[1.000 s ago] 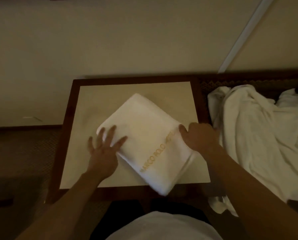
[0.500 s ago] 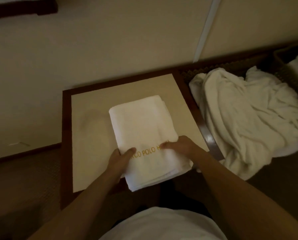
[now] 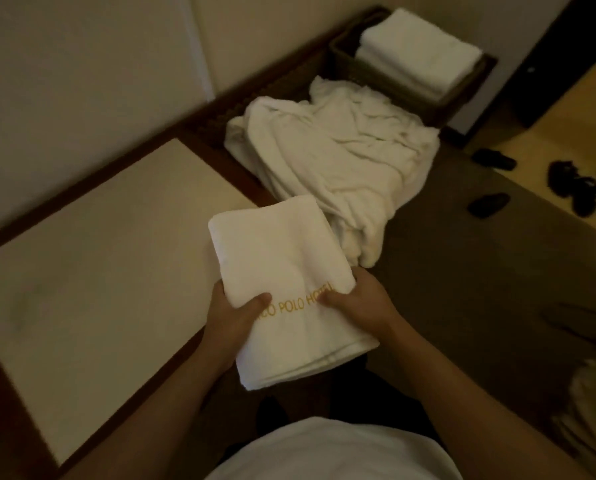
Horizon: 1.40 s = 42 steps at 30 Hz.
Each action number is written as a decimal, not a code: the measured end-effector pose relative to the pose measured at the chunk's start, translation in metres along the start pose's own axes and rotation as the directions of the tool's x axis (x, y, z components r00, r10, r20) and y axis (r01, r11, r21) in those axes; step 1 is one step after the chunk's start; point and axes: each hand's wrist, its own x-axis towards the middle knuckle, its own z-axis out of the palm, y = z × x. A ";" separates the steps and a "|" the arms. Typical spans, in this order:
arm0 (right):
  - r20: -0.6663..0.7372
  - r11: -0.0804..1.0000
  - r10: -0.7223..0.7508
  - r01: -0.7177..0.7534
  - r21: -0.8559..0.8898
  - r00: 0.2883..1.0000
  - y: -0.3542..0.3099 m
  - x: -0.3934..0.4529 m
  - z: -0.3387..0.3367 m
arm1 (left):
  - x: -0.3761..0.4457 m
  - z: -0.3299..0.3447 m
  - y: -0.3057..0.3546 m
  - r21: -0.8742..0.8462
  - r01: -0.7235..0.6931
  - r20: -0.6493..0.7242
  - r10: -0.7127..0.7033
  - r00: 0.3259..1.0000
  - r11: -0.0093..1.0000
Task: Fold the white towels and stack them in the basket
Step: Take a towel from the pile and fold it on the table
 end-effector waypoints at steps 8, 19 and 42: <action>-0.302 0.955 0.127 -0.035 0.293 0.945 0.079 -0.009 -0.155 | 0.026 0.199 0.069 0.147 -0.261 0.323 0.203 0.924 0.954; -0.501 0.958 0.190 -0.048 0.283 0.845 0.162 0.040 -0.404 | 0.036 0.494 0.126 0.106 -0.325 0.499 0.233 0.835 0.940; -0.431 0.958 -0.043 0.160 0.239 0.901 -0.014 0.453 -0.656 | 0.365 0.705 0.392 0.040 -0.390 0.314 0.359 0.879 0.920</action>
